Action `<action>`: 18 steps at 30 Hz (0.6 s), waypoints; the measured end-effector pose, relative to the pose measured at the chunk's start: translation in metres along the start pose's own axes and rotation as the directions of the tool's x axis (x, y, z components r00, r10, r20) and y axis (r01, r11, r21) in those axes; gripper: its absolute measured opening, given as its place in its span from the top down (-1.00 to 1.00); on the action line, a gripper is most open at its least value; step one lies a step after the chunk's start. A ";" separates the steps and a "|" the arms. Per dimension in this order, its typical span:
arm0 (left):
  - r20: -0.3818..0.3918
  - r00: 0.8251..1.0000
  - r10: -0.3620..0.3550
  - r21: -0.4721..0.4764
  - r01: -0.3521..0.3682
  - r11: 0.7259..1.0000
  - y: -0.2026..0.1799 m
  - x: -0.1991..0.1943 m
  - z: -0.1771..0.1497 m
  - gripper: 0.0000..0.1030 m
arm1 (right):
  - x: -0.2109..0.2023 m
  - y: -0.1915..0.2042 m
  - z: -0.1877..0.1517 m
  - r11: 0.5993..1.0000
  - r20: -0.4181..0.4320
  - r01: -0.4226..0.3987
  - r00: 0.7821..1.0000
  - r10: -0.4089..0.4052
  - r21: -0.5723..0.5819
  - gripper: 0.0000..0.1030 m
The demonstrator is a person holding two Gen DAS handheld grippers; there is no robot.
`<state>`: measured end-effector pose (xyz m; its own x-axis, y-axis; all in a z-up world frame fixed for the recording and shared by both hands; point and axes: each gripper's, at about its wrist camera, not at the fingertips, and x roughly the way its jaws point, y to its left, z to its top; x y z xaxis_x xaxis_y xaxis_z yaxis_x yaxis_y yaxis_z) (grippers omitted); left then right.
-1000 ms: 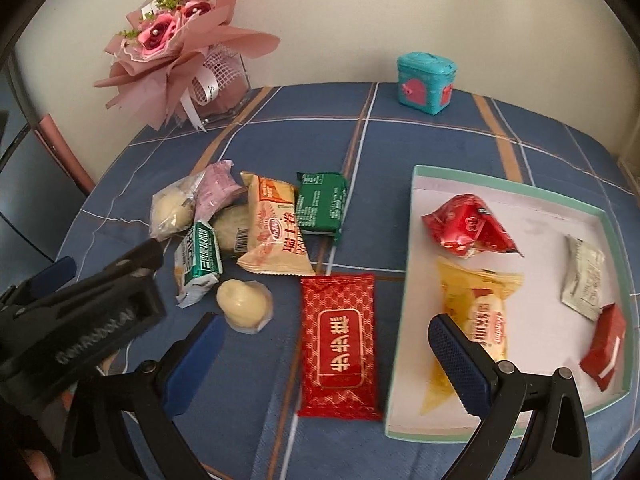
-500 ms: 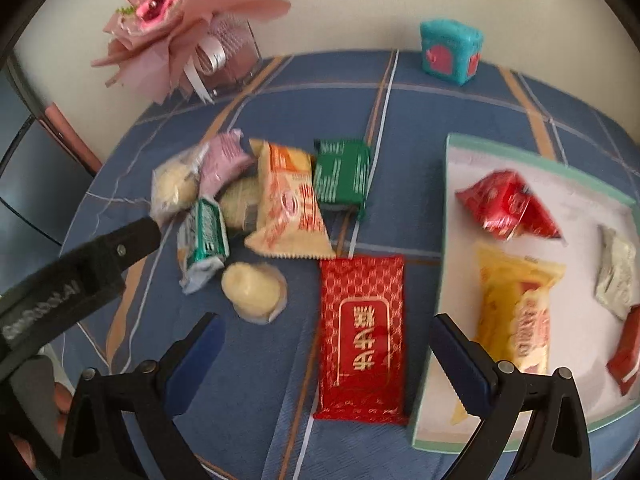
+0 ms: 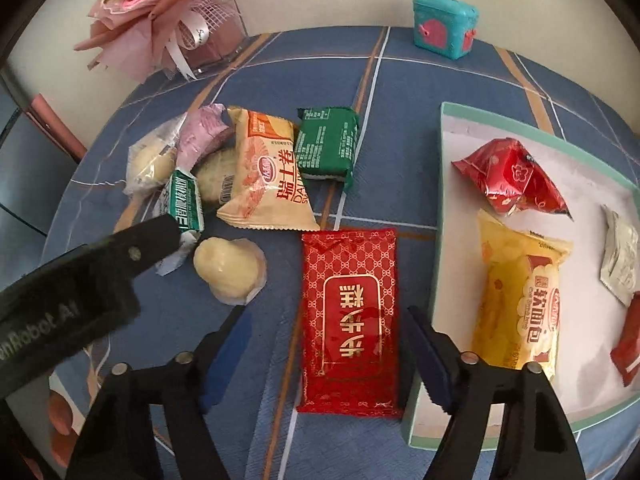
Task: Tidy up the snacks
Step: 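Move the right tool toward the red packet with gold text, then grasp the red gold-text packet with the right tool while the left tool grasps the round wrapped pastry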
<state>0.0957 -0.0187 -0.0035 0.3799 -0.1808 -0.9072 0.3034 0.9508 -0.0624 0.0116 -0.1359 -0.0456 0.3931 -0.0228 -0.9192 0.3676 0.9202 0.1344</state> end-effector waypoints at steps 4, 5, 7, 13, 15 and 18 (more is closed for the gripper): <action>-0.017 1.000 -0.024 0.004 0.024 1.000 -0.004 0.004 0.000 -0.87 | 0.002 0.002 -0.001 1.000 -0.002 0.013 1.000 -0.013 -0.012 -0.47; -0.021 0.999 -0.031 0.005 0.031 1.000 -0.005 0.005 0.000 -0.80 | 0.002 0.002 -0.001 1.000 -0.003 0.015 1.000 -0.015 -0.012 -0.45; -0.031 0.998 -0.047 0.000 0.047 0.999 -0.005 0.007 0.000 -0.75 | 0.002 0.002 -0.001 1.000 -0.004 0.018 1.000 -0.018 -0.011 -0.35; -0.070 0.992 -0.101 -0.034 0.099 0.995 -0.005 0.015 -0.001 -0.46 | 0.005 -0.001 -0.004 1.000 -0.034 -0.024 0.999 0.024 0.009 -0.11; -0.082 0.989 -0.124 -0.028 0.122 0.992 -0.009 0.018 -0.002 -0.39 | 0.005 -0.003 -0.004 1.000 -0.033 -0.017 0.999 0.018 0.012 -0.10; -0.097 0.985 -0.140 -0.015 0.140 0.990 -0.018 0.022 -0.003 -0.27 | 0.005 -0.004 -0.005 1.000 -0.034 -0.019 0.999 0.019 0.015 -0.08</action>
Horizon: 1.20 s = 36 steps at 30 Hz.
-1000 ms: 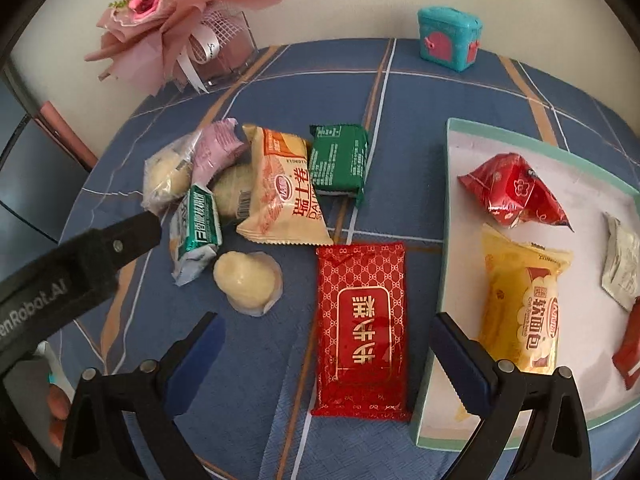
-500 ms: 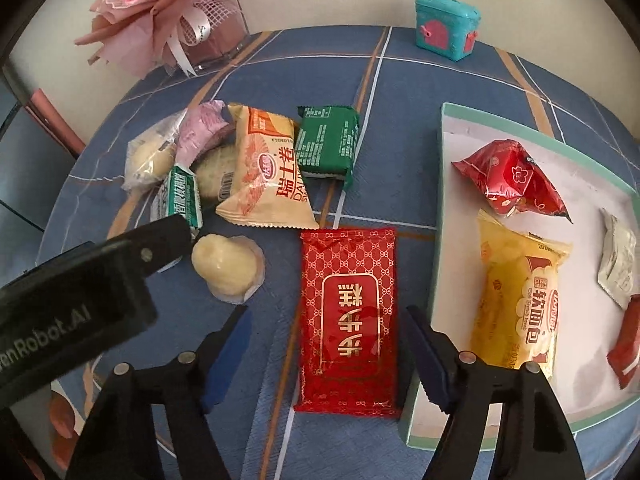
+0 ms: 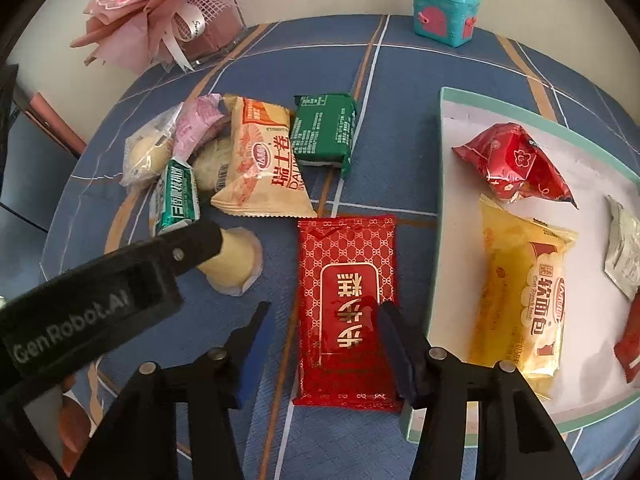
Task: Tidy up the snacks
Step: 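Grasp the red gold-text packet with the right tool while the left tool grasps the round wrapped pastry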
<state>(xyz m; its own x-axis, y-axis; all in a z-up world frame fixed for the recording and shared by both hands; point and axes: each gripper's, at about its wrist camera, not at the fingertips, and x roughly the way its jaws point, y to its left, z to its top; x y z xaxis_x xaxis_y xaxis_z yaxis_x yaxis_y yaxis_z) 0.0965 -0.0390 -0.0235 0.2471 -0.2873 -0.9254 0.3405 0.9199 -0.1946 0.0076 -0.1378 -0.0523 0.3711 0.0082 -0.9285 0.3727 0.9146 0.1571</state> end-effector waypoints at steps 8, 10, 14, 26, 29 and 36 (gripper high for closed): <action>-0.026 1.000 -0.007 0.019 0.008 1.000 -0.011 0.014 0.002 0.07 | -0.001 0.002 -0.002 1.000 -0.003 0.009 1.000 -0.009 -0.014 -0.08; -0.028 1.000 -0.002 0.024 0.003 1.000 -0.012 0.018 0.003 0.22 | -0.001 0.003 -0.003 1.000 -0.003 0.008 1.000 -0.008 -0.015 -0.08; -0.025 1.000 -0.004 0.023 0.004 1.000 -0.009 0.019 0.002 0.35 | -0.001 0.003 -0.003 1.000 -0.004 0.006 1.000 -0.006 -0.011 -0.08; -0.030 0.998 0.059 -0.036 -0.060 0.998 0.035 0.005 -0.005 0.35 | 0.001 0.000 0.004 0.999 0.017 0.042 0.999 -0.042 -0.023 -0.05; -0.033 0.998 0.055 -0.036 -0.056 0.998 0.036 0.005 -0.006 0.35 | 0.003 0.000 0.004 0.999 0.018 0.047 0.999 -0.047 -0.020 -0.06; -0.048 0.998 0.029 0.004 -0.029 1.000 0.023 0.009 -0.005 0.35 | 0.007 -0.001 0.001 1.000 -0.006 -0.020 1.000 0.020 0.002 -0.11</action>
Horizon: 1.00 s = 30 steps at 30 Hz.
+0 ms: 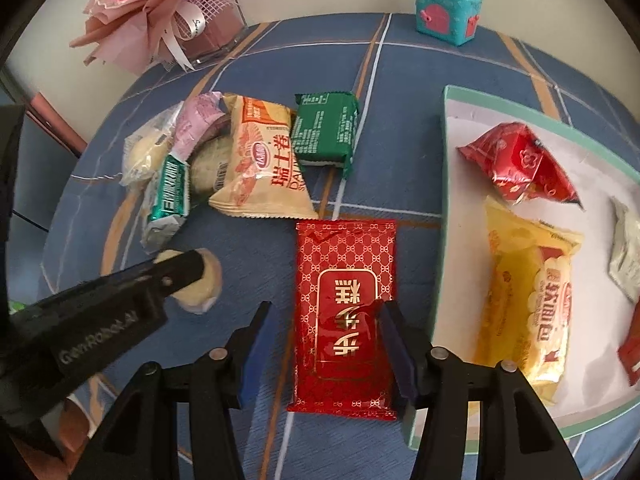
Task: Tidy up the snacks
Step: 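Grasp the red gold-text packet with the right tool while the left tool grasps the round wrapped pastry, then lift the red packet with the right tool while the left tool lifts the pastry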
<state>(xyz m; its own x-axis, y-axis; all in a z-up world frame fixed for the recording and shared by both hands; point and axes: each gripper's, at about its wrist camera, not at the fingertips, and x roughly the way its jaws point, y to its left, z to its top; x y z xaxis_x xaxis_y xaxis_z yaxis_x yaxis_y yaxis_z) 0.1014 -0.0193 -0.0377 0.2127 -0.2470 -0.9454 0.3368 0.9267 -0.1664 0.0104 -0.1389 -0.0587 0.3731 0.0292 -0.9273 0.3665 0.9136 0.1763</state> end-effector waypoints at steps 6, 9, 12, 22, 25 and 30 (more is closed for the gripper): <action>-0.012 0.999 -0.031 -0.013 0.031 0.999 -0.001 0.003 0.003 0.35 | 0.000 -0.001 0.000 0.995 -0.020 -0.097 0.995 0.098 0.028 -0.11; -0.015 0.999 -0.034 -0.022 0.033 0.999 0.000 0.004 0.002 0.34 | -0.002 0.005 0.001 0.998 -0.010 -0.067 0.998 0.067 0.004 -0.11; -0.020 0.999 -0.025 -0.025 0.024 0.999 0.002 0.004 0.000 0.09 | -0.001 0.008 0.003 0.999 -0.004 -0.034 0.999 0.034 -0.011 -0.11; -0.052 0.998 0.046 0.031 -0.044 0.999 -0.010 0.021 0.002 -0.03 | 0.017 0.014 0.004 0.999 -0.042 0.012 0.999 -0.014 -0.030 -0.27; -0.051 0.995 0.081 0.065 -0.078 0.995 -0.019 0.023 0.000 -0.03 | 0.020 0.022 -0.003 0.998 -0.049 0.027 0.998 -0.030 -0.060 -0.29; -0.044 0.992 0.121 0.108 -0.116 0.987 -0.033 0.026 -0.001 -0.03 | 0.029 0.039 -0.009 0.985 -0.053 0.101 0.993 -0.110 -0.137 -0.30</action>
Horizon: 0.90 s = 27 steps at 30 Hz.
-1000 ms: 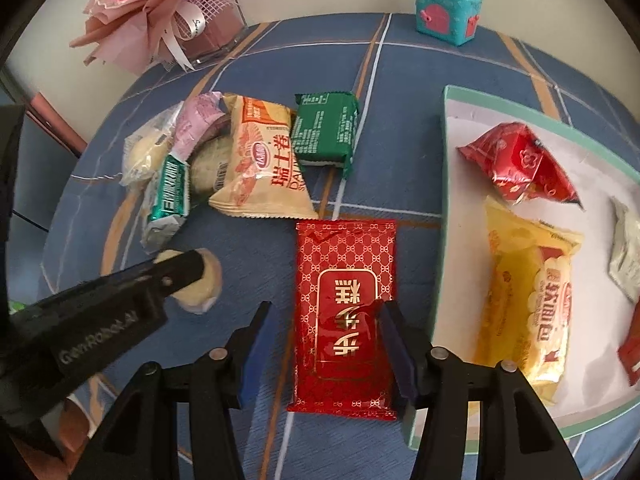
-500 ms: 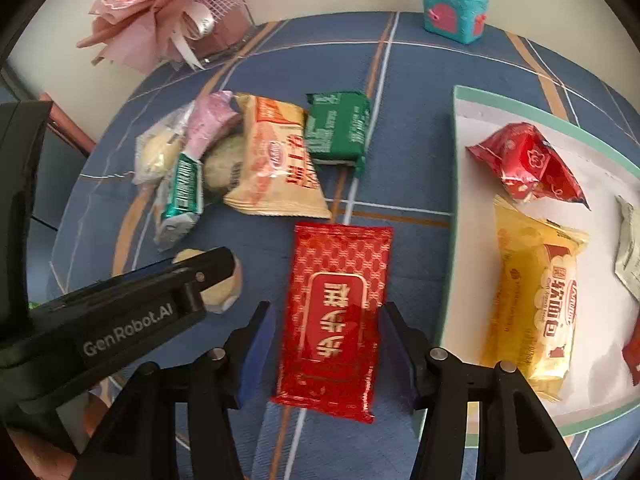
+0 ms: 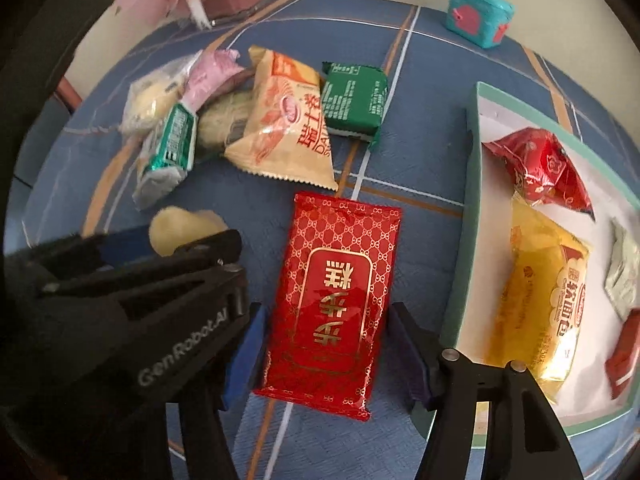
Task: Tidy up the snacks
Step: 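Lift the red packet with the right tool while the left tool lifts the pastry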
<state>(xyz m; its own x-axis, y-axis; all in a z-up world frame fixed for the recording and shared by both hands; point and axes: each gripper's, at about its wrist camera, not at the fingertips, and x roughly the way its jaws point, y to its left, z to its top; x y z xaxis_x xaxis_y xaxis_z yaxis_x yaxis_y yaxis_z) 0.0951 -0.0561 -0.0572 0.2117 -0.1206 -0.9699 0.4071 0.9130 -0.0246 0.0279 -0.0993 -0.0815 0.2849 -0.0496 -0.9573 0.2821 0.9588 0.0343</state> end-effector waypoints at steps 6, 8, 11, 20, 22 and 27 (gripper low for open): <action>0.005 1.000 0.012 0.023 -0.012 1.000 -0.013 0.002 0.000 -0.03 | 0.004 0.008 -0.002 1.000 0.005 0.002 1.000 -0.002 0.003 -0.26; 0.004 1.000 0.004 0.026 -0.004 1.000 -0.012 0.003 -0.001 -0.03 | 0.005 0.003 -0.002 1.000 0.006 -0.003 1.000 0.003 0.007 -0.25; 0.006 1.000 0.015 0.044 -0.016 0.999 -0.015 0.003 -0.002 -0.03 | 0.007 0.002 -0.003 1.000 0.006 0.016 1.000 -0.016 -0.013 -0.23; 0.015 1.000 0.021 0.051 -0.022 0.998 -0.025 -0.002 -0.007 -0.01 | 0.009 0.003 -0.002 1.000 0.008 0.020 1.000 -0.020 0.004 0.03; 0.019 1.000 0.015 0.051 -0.016 0.999 -0.025 -0.003 -0.008 0.04 | 0.010 0.003 -0.002 1.000 0.007 0.016 1.000 -0.016 0.012 0.04; 0.023 1.000 -0.011 0.019 0.011 1.000 -0.012 -0.009 -0.009 0.06 | 0.009 -0.006 0.002 1.000 0.005 0.005 1.000 -0.005 0.026 0.04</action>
<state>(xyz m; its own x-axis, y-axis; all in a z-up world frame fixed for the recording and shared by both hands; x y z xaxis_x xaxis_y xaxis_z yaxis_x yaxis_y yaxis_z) 0.0807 -0.0631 -0.0506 0.2271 -0.1395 -0.9638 0.4262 0.9041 -0.0304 0.0312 -0.1059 -0.0899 0.2884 -0.0555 -0.9559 0.3070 0.9510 0.0374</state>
